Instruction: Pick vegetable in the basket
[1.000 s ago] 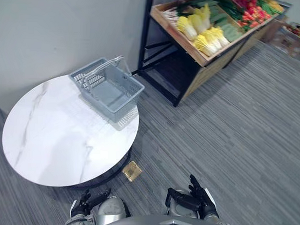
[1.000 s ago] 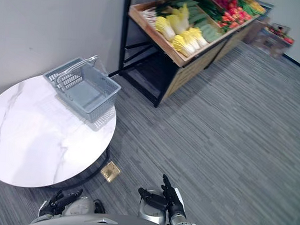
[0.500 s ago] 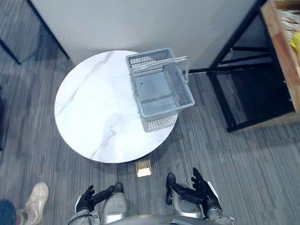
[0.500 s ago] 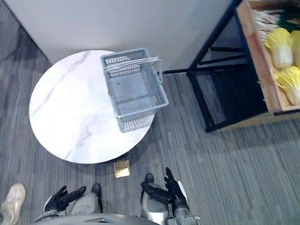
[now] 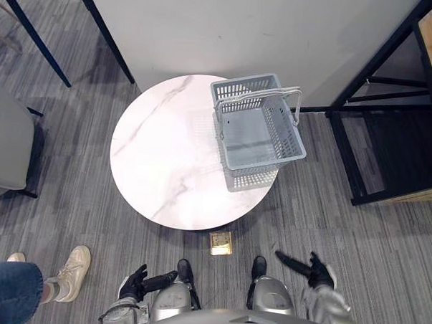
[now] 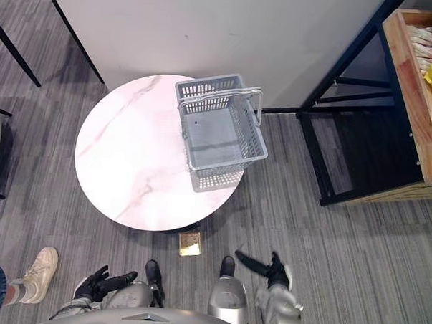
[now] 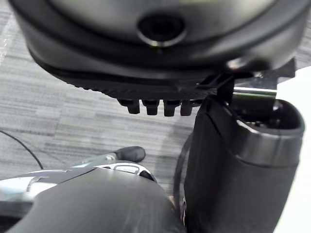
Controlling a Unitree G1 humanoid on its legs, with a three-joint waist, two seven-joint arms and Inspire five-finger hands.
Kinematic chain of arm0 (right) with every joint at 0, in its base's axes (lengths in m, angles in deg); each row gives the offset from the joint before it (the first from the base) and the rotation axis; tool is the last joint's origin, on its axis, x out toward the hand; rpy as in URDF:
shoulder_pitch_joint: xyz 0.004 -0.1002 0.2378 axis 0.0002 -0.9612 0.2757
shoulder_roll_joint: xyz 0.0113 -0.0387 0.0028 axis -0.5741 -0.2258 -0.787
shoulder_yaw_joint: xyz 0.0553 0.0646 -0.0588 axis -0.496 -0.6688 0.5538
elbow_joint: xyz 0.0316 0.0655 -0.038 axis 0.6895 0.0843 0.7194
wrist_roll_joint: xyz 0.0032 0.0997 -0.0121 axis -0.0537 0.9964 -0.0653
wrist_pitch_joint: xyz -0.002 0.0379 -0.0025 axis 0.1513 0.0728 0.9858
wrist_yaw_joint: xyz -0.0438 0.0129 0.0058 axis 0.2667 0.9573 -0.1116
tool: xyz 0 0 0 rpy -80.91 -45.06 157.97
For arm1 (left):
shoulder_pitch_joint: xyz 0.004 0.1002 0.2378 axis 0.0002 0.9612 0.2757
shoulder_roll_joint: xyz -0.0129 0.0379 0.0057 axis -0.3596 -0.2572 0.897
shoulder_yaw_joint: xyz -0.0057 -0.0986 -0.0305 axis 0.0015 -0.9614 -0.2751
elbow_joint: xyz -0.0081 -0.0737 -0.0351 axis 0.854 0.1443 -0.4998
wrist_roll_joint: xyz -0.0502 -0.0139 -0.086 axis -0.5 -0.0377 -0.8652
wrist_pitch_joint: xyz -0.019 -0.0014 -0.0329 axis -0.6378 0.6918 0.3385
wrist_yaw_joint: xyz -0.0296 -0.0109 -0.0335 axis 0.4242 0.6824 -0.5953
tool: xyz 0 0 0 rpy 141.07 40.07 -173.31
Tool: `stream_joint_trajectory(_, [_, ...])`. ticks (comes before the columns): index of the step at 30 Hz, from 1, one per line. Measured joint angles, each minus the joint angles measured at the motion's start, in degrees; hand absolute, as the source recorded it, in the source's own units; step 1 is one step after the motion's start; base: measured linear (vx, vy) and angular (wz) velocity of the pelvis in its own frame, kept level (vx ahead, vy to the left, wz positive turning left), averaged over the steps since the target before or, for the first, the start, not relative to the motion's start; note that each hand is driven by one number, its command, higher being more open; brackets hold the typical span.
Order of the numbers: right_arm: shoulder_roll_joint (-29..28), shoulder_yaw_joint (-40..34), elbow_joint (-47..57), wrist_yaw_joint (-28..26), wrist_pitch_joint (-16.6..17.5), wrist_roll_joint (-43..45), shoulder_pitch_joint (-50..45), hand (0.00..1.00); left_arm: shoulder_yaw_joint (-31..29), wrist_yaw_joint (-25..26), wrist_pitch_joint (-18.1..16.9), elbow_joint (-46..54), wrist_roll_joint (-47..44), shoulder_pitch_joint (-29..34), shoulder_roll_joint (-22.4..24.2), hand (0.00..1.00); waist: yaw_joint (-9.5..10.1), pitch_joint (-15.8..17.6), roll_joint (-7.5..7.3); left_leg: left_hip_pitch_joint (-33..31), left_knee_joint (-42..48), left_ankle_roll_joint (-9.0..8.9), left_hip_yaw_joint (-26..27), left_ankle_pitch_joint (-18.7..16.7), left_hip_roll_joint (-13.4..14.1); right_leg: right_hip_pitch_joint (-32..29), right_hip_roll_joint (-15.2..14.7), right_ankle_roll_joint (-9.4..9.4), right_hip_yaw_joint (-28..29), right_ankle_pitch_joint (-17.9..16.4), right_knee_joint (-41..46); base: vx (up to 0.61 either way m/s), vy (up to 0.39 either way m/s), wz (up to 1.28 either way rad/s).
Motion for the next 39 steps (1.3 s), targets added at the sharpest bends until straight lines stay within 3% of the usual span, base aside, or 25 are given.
stream_joint_trajectory(3, [9.5, -1.9, -0.7, 1.8, -1.2, 0.3, 13.4, 1.00, 0.1, -1.1, 0.2, 0.5, -0.1, 0.7, -0.2, 1.00, -0.06, -0.3, -0.86, 0.2, -1.6, 0.45, 0.5, 0.9, -0.8, -1.1, -0.1, 0.17, 1.3, 0.8, 0.0, -0.07, 0.041, -0.11])
stream_joint_trajectory(6, [13.8, -1.7, -0.8, 6.0, -0.6, 0.2, 27.2, 1.00, 0.3, -1.4, 0.1, 0.9, -0.8, 0.7, -0.3, 1.00, 0.55, -0.3, -1.02, -1.3, -1.4, 1.00, 0.7, 1.7, -1.2, -2.9, -0.4, 0.11, 1.6, 2.0, 0.0, -0.05, 0.023, -0.06])
stream_joint_trajectory(10, [13.4, 4.1, 0.9, 6.9, -0.6, -1.8, 37.5, 1.00, 0.3, -1.5, 0.2, 1.9, -2.5, 0.7, -0.7, 1.00, 2.35, -0.3, -1.03, -1.6, -1.4, 0.75, 0.7, 2.1, -1.0, -3.1, 0.2, -0.40, 1.5, 2.7, -0.4, -0.04, -0.007, -0.01])
stream_joint_trajectory(13, [11.6, 12.8, 4.5, 6.1, -0.7, -10.9, 43.7, 1.00, -0.3, -1.9, 0.2, 3.1, -2.6, 0.8, -0.5, 1.00, 3.65, -0.3, -1.05, -3.2, -1.4, 1.14, 0.3, 2.8, -1.1, -3.7, 0.2, -0.64, 1.4, 4.4, -2.0, -0.05, -0.006, 0.06])
stream_joint_trajectory(18, [11.6, 16.9, 4.8, 4.6, -0.8, -22.3, 47.4, 1.00, -3.1, -1.9, 0.2, 3.2, -2.6, 1.1, 0.4, 1.00, 3.86, -0.1, -1.43, -3.6, -1.5, 1.70, 0.0, 3.2, -1.7, -4.1, -0.3, -0.52, 1.4, 6.0, -2.2, -0.04, 0.033, 0.03])
stream_joint_trajectory(22, [12.6, 22.6, 4.8, 4.3, -0.6, -34.8, 50.1, 1.00, -5.5, -1.8, 0.1, 3.2, -2.9, 1.3, 0.6, 1.00, 3.77, 0.6, -2.70, -4.3, -1.6, 2.49, -0.3, 3.8, -2.5, -4.1, -1.0, -0.31, 1.3, 6.9, -3.3, -0.07, 0.032, 0.03])
stream_joint_trajectory(26, [15.4, 30.0, 2.1, 3.2, 1.7, -45.4, 54.3, 1.00, -7.4, -1.7, 0.0, 3.3, -4.1, 1.5, 1.2, 1.00, 3.93, 0.8, -2.93, -5.6, -1.7, 2.66, -1.0, 4.6, -2.2, -4.7, -1.0, -0.29, 1.0, 7.6, -4.0, -0.08, 0.008, 0.07])
stream_joint_trajectory(39, [24.0, 44.2, -6.8, 2.2, 5.7, -59.0, 65.0, 1.00, -7.2, -1.3, -1.0, 5.3, -4.8, 2.6, 1.3, 1.00, 4.36, 0.8, -2.92, -6.8, -1.7, 1.48, -1.5, 6.6, -0.1, -5.5, 1.5, -1.40, 0.6, 7.9, -4.3, -0.02, -0.023, 0.01])
